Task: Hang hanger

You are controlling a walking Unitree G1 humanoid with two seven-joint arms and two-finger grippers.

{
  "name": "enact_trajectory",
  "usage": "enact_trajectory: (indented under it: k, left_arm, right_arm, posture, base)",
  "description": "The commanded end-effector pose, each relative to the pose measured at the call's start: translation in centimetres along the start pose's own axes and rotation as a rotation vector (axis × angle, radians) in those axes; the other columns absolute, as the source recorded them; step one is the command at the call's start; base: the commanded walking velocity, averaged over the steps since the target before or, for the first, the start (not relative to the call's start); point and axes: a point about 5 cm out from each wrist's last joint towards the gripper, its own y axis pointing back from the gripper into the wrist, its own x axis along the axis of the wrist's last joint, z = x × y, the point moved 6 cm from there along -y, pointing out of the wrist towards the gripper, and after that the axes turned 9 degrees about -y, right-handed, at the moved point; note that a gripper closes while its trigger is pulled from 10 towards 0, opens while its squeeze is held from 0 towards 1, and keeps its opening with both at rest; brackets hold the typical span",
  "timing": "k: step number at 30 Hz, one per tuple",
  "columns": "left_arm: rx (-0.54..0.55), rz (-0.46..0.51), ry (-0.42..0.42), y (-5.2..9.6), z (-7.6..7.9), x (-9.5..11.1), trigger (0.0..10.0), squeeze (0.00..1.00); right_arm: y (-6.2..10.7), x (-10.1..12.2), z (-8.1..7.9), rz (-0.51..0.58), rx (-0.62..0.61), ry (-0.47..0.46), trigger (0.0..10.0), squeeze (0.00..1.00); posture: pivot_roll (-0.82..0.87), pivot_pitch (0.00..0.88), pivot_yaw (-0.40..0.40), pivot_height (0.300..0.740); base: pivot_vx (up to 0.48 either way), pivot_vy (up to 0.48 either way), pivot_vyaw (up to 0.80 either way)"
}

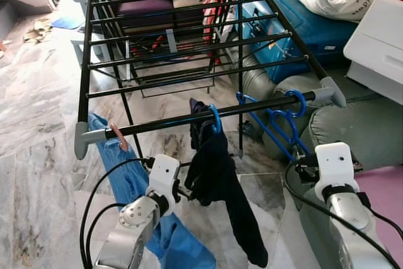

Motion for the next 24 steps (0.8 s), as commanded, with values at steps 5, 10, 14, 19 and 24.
enact_trajectory:
  k: [5,10,14,19,24]
  left_arm:
    - [0.064,0.013,-0.015,0.2,-1.0,0.5,10.0,0.0]
    - [0.056,0.035,-0.025,0.2,-1.1,0.9,10.0,0.0]
    - [0.063,0.04,-0.024,0.0,-1.0,1.0,10.0,0.0]
    - [0.065,0.053,-0.02,-0.6,-0.8,1.6,10.0,0.0]
    - [0.057,0.055,-0.016,-0.8,-0.5,1.5,10.0,0.0]
  right_arm:
    - [0.2,1.4,-1.1,0.046,0.028,0.006,10.0,0.91]
    - [-0.6,1.2,-0.3,0.011,-0.016,-0.003,10.0,0.0]
    - [-1.4,1.7,0.0,0.016,-0.024,0.004,10.0,0.0]
    - [-2.2,1.5,0.4,-0.008,-0.035,0.006,10.0,0.0]
    - [-2.4,1.6,0.4,-0.011,-0.055,-0.025,10.0,0.0]
  posture:
    - [-0.07,0.107,0.027,0.74]
    - [-0.07,0.094,0.021,0.74]
    - [-0.07,0.073,0.015,0.74]
    - [-0.08,0.066,0.009,0.74]
    - [-0.09,0.059,0.007,0.74]
  base:
    - [-0.1,0.0,0.0]
    - [-0.099,0.0,0.0]
    - [-0.06,0.0,0.0]
    - [-0.292,0.0,0.0]
    - [-0.295,0.0,0.0]
